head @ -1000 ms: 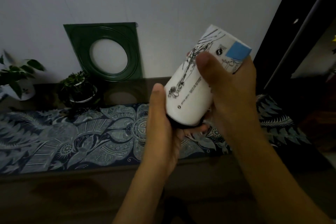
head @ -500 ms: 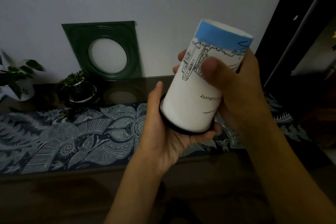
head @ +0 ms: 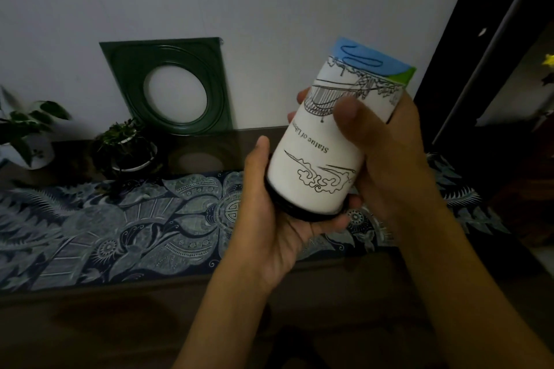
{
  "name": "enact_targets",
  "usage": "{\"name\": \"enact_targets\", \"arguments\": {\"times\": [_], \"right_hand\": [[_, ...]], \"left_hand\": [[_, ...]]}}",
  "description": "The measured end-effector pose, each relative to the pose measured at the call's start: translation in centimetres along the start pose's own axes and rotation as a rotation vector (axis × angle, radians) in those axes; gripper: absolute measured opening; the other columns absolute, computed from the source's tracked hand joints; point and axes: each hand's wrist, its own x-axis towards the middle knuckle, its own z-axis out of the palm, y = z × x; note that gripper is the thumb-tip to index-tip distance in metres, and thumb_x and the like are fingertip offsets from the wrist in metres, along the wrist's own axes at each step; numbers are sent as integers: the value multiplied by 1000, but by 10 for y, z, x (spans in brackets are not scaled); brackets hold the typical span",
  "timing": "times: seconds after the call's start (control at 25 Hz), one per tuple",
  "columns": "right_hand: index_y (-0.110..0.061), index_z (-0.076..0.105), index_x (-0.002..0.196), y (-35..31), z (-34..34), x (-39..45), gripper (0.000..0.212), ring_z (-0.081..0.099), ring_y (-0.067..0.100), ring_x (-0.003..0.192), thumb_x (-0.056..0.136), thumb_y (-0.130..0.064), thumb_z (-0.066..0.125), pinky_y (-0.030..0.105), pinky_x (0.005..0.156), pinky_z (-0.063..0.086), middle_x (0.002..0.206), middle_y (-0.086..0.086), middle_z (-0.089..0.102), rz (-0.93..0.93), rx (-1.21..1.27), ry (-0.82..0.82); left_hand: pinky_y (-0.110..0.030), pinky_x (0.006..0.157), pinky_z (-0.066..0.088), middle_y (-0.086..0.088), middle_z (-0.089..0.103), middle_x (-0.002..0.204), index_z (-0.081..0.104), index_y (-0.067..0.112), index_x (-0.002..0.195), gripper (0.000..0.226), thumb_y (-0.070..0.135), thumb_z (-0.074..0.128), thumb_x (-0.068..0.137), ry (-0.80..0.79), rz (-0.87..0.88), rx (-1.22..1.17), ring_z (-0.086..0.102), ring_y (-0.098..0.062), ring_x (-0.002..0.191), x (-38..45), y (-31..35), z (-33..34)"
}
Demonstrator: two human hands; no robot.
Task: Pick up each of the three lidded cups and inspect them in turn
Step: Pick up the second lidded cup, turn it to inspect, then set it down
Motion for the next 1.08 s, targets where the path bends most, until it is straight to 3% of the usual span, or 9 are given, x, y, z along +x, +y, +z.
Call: {"name": "enact_targets", "arguments": {"times": [0.16, 0.24, 0.36, 0.48, 0.56, 0.68, 0.8, 0.92, 1.08], "right_hand": [[-18, 58, 113, 6, 5, -4, 72, 74, 24, 95, 53, -42, 88, 47, 79, 60, 107, 5, 73, -38, 74, 177], [-24, 57, 112, 7, 7, -6, 64, 74, 20, 94, 57, -40, 84, 43, 77, 61, 105, 0, 73, -45, 64, 191], [-23, 57, 115, 4, 4, -5, 77, 74, 21, 97, 50, -52, 85, 39, 76, 60, 107, 1, 74, -48, 23, 53], [-17, 57, 121, 0, -1, -4, 84, 72, 29, 102, 51, -55, 84, 47, 79, 59, 115, 11, 73, -13, 19, -58], [-19, 58, 120, -1, -1, -5, 83, 73, 28, 101, 50, -57, 83, 47, 78, 60, 114, 9, 73, -21, 17, -25], [-28, 58, 112, -1, 1, -6, 67, 74, 16, 96, 54, -46, 86, 35, 74, 60, 103, -8, 76, -70, 28, 62], [-32, 57, 109, 0, 5, -8, 53, 74, 10, 94, 61, -37, 79, 28, 72, 60, 98, -15, 75, -108, 2, 97], [-30, 55, 113, -1, 3, -7, 67, 73, 12, 95, 55, -45, 85, 30, 73, 60, 103, -12, 73, -98, -46, 60], [-12, 55, 124, -3, -3, -4, 96, 71, 30, 103, 46, -60, 84, 52, 85, 58, 116, 12, 72, -6, -55, -19]], "left_hand": [[-41, 70, 62, 3, 75, 110, 57, 29, 122, 59, 60, 68, 74, 157, 449, 279, 74, -24, 99, 7, -13, 1], [-40, 72, 62, 6, 73, 111, 56, 33, 118, 67, 67, 76, 65, 207, 551, 350, 74, -22, 100, 7, -18, 1], [-39, 59, 62, -13, 76, 106, 68, 21, 116, 63, 69, 65, 75, 147, 315, 94, 75, -31, 86, 2, -10, 2], [-31, 47, 57, -20, 75, 97, 78, 20, 102, 61, 68, 46, 82, 17, 50, 5, 70, -35, 74, -2, -1, 4], [-34, 52, 60, -20, 75, 103, 75, 19, 109, 64, 72, 53, 80, 27, 108, 8, 73, -37, 81, -1, -3, 7], [-46, 72, 62, -1, 74, 114, 60, 32, 122, 79, 74, 77, 58, 123, 421, 149, 74, -28, 102, 5, -13, 8], [-42, 76, 61, 11, 74, 110, 57, 43, 116, 76, 82, 74, 53, 227, 582, 295, 73, -19, 103, 8, -24, 7], [-45, 71, 62, -6, 74, 116, 59, 29, 126, 81, 77, 73, 63, 139, 461, 115, 74, -28, 100, 6, -21, 6], [-36, 52, 60, -23, 75, 102, 74, 16, 114, 67, 71, 48, 85, 3, 117, -44, 73, -33, 72, 2, -10, 4]]}}
